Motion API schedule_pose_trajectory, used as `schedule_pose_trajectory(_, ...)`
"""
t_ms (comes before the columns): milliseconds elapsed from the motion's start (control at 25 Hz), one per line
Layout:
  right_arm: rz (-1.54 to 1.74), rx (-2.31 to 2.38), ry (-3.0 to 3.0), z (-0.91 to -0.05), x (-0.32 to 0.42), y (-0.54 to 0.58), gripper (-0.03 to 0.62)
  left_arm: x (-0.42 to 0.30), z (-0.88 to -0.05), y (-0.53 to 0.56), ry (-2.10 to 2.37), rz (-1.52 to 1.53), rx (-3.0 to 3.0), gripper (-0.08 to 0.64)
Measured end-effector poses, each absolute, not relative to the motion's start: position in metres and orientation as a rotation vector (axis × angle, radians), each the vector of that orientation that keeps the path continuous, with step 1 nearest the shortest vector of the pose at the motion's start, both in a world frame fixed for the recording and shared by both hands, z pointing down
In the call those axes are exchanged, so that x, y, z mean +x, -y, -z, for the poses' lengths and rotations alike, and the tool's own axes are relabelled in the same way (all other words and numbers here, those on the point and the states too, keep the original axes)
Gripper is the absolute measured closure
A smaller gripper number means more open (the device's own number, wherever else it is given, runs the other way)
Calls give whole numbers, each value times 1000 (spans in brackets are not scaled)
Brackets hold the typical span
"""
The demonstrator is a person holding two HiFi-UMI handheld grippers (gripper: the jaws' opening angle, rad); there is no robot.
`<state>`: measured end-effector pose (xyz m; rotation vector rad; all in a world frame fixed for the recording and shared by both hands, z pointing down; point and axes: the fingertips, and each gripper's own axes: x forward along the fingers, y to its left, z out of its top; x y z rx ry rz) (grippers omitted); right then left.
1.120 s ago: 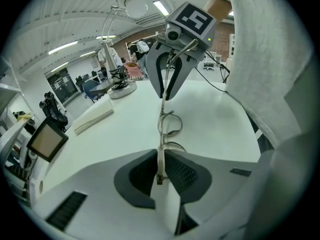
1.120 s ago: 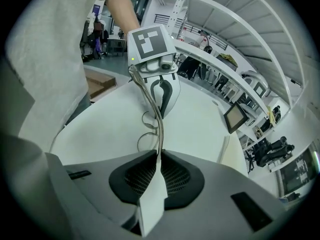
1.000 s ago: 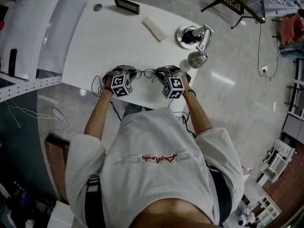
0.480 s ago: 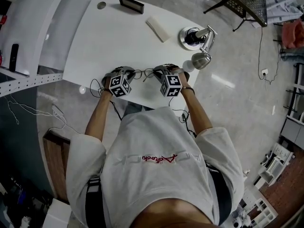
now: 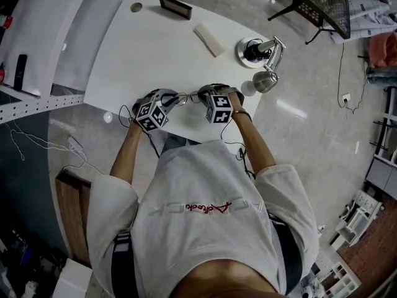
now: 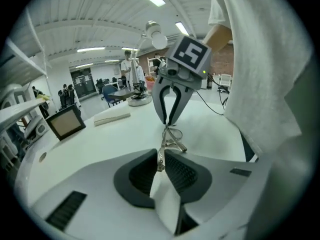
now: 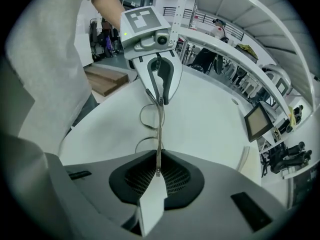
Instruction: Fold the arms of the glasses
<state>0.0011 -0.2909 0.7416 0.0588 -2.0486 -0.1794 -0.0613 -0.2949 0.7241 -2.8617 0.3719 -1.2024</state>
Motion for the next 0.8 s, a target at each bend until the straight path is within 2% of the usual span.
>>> schedule_pose_trajectory(200, 202, 39, 2011, -750, 1, 289, 551, -72, -699, 298, -517, 1088, -2923, 486)
schedule_pose_trajectory(640, 228, 28, 1972, -756, -2, 290, 551, -80, -695, 292, -661, 1080, -2917, 486)
schedule_pose_trajectory(800, 250, 89, 1995, -752, -4, 295, 508, -80, -687, 294, -716, 1056, -2900, 486)
